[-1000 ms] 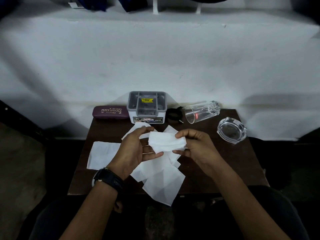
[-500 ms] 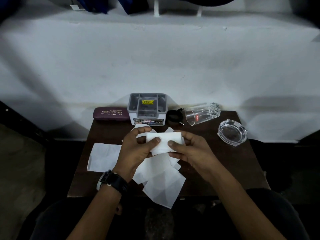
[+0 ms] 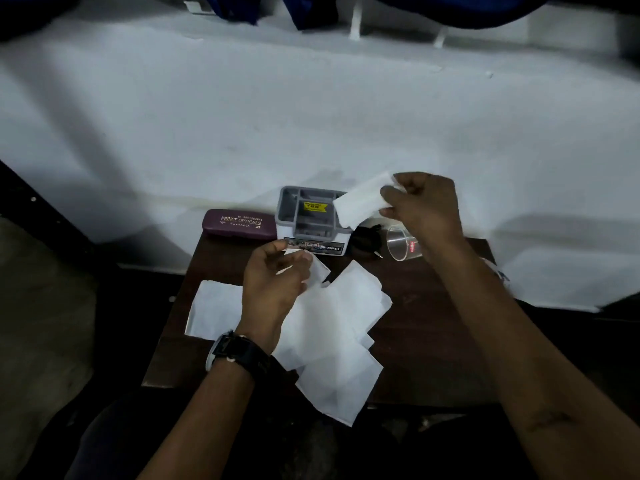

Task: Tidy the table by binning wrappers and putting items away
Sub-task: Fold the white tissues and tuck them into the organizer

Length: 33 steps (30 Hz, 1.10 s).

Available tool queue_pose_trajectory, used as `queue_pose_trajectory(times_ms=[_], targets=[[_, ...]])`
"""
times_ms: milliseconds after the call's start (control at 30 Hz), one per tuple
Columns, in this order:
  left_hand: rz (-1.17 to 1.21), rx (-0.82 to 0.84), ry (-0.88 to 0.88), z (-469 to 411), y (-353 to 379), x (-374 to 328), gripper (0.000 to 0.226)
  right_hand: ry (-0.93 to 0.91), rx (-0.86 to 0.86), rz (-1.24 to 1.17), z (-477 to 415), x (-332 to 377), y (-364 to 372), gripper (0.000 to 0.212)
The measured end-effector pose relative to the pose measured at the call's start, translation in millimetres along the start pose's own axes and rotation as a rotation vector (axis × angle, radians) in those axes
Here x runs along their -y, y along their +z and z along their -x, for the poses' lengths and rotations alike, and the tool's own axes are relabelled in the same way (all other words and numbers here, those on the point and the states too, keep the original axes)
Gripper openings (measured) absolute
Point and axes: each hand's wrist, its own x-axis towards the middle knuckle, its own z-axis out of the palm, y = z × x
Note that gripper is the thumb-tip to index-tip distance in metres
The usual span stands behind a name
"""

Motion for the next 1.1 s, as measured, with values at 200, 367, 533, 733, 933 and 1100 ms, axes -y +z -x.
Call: queue_pose_trajectory(times_ms=[200,367,533,733,933,1100], targets=[[-0.06,-0.009,0.007,-3,-5,2,0.039,-0.151,-0.028,0.305,-14,-9,20,0.019],[-0.072,-0.026,-0.01,-4,-5,0,0.037,-0.141,-0.028,0.334,-19,-18,35,0.022],[-0.08,-0.04,-0.021,-6,-5,0,0.034,-0.118,-0.019,0.361,-22,-26,50,0.023],[-0.095,-0.042,-0.028,-8,-7,-2,0.036,-0.01,0.066,0.388,-14,-40,47,0.042],[-0.436,-0.023,0.207,-17,-30,-2,0.03,0.086,0.026,0.319,21,-65,1,0.041],[-0.739,0.091,0.173,-13,-35,7,0.031,0.133,0.207,0.447,57,-99,-22,0.016]])
